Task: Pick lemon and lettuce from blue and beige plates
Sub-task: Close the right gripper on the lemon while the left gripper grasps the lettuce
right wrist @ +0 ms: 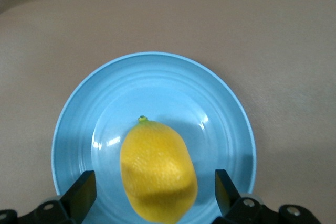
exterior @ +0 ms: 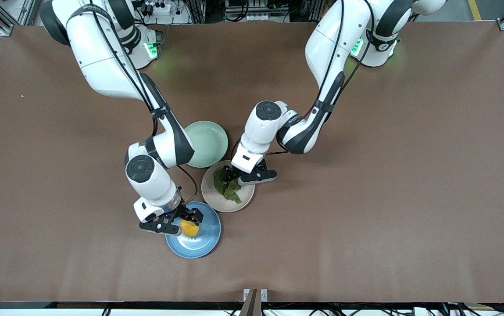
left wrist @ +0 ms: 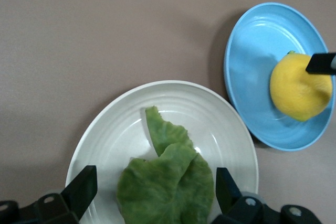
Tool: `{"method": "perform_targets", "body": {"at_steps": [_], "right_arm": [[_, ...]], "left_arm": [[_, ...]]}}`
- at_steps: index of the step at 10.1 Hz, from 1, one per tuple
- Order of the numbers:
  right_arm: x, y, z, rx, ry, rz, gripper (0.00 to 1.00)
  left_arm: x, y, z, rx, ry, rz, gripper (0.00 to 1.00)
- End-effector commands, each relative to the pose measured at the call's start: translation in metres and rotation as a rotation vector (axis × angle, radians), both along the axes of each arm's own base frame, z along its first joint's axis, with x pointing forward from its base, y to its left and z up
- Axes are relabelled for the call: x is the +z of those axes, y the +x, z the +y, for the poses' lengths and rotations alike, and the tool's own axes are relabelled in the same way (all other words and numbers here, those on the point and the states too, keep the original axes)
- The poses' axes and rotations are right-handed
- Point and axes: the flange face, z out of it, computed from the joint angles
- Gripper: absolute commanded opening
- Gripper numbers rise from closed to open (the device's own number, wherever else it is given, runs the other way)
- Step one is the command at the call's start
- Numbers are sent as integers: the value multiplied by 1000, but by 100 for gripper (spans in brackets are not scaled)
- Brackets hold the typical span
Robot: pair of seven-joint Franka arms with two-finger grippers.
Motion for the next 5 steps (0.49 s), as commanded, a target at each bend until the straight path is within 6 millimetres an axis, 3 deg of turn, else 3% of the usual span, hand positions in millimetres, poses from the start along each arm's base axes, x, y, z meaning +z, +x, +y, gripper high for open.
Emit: {"method": "perform_targets", "body": {"at_steps": [1,5], "right_arm": [[-14,8,8,-2,13,-42,100],[-35,7,8,2,4,-47,100]], "left_arm": [[-9,-3,-13,-10,23,-50,100],[-20,-6,-18,-17,21,-53,100]]}}
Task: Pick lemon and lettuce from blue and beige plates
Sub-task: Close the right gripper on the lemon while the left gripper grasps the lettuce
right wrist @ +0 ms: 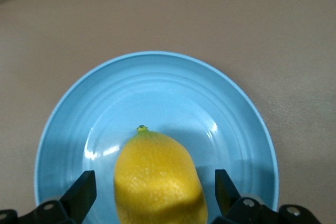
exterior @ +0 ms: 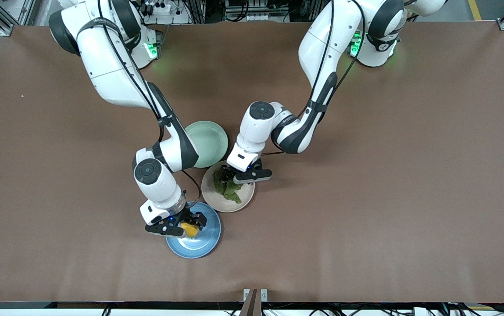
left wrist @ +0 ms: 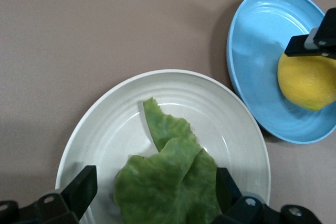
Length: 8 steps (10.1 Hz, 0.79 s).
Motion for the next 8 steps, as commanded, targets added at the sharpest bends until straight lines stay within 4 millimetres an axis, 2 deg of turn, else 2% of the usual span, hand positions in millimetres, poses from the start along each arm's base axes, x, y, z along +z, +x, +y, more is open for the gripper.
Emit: {"method": "perform_targets", "body": {"at_steps": [1,2,3,4,5,6,8], "right_arm": [[-4,5,4,-2,2,-13,99],[-8,5,2,-5,-3,-10,83],[-8,4,5,-1,-5,-12,56],[-6,3,8,0,-8,-15,33],[-2,4,8,-2,-12,-16,17],[9,5,7,-10,-1,-18,12],[36,5,2,-47,30,33,12]], "left_arm": [[-9,-1,-9,-1,-16,-41,100],[-13,-3,-10,-7,-32,-59,100],[-16,0,-8,-6,-38,-73,100],[-18,0,-7,-6,-37,-74,100],[-17,-1,-8,-8,-43,-77,100],[-22,-1,-7,-9,-41,-77,100],[-23,-4,-10,-14,-44,-81,100]]}}
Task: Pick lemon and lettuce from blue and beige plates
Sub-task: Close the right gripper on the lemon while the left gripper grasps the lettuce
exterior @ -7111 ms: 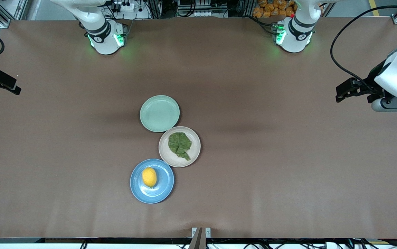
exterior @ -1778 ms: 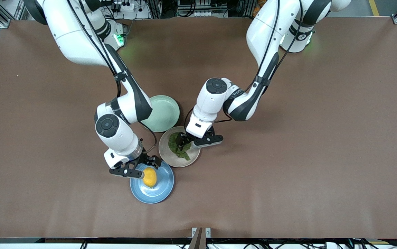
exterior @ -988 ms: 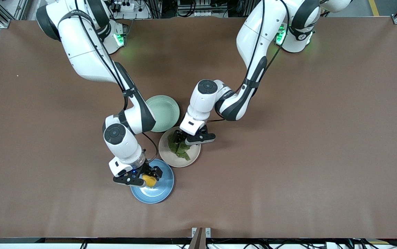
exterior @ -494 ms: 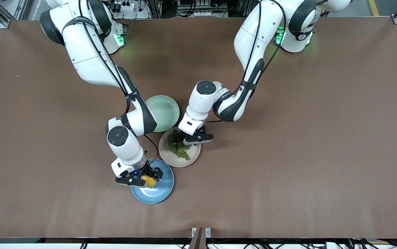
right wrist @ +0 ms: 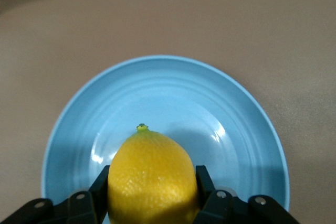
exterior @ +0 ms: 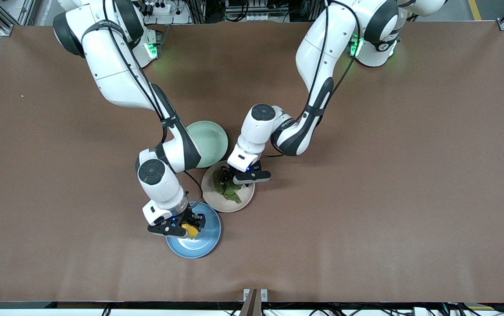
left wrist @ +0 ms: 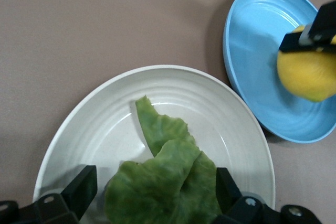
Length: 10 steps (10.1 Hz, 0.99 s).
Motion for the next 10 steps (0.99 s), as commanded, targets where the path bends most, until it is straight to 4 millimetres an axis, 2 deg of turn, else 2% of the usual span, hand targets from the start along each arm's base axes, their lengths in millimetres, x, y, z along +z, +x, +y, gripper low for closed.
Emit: {"method": "perform_targets", "body": {"at_steps": [1,3,5,7,8,10], "right_arm": [[49,2,-10,-30,10,60,12],[87,2,-23,-5,1,81,12],[114,-2,-73,105,-45,108,12],[126,-13,-132,199,-80,122,12],[127,-21,-157,238,-93,134,12],[136,-41,-202,268,-102,155,12]], "left_arm": [[-4,0,-7,4,-14,-35,100],[-8,-7,-13,-8,-16,-36,100],[-13,-9,-14,-14,-23,-41,100],[-14,-10,-14,-17,-21,-41,100],[-14,-10,-14,-13,-23,-39,88],[-15,-11,-14,-9,-24,-37,39]]}}
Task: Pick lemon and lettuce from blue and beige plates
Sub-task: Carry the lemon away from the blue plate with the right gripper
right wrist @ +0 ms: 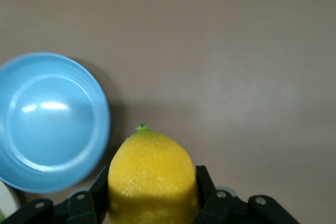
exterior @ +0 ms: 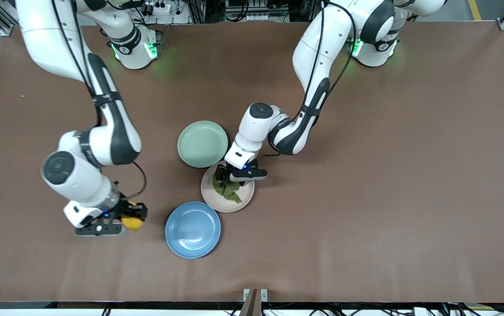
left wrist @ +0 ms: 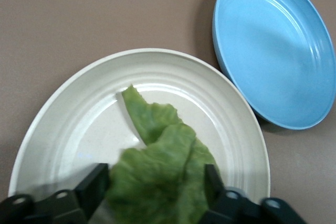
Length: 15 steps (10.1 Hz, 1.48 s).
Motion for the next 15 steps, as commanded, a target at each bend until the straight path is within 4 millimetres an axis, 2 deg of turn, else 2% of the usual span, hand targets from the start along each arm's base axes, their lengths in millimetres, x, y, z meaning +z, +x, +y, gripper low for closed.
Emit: {"method": "perform_targets", "body": {"at_steps": [1,2,3,6,8,9,12,15], "right_arm": [[13,-42,-39,68,10,35,13],[12,-53,-55,96,5,49,13],[11,-67,-72,110,4,66,13],[9,-101,-112,165,0,99,13],[-3,-116,-129,176,-4,130,13],[-18,-125,-133,173,-7,153,13],[-56,-127,-140,158,-19,148,13],[-85,-124,-140,157,-32,138,15]], "left_arm": [[-7,-1,-4,13,-9,-17,26],[-8,-1,-4,12,-7,-17,9],[-7,-1,-4,13,-7,-16,0],[-2,0,-4,16,-13,-19,0],[12,4,-4,23,-29,-27,0],[24,9,-2,33,-38,-30,0],[61,23,9,77,-27,-10,0],[102,49,39,148,70,69,0]]}}
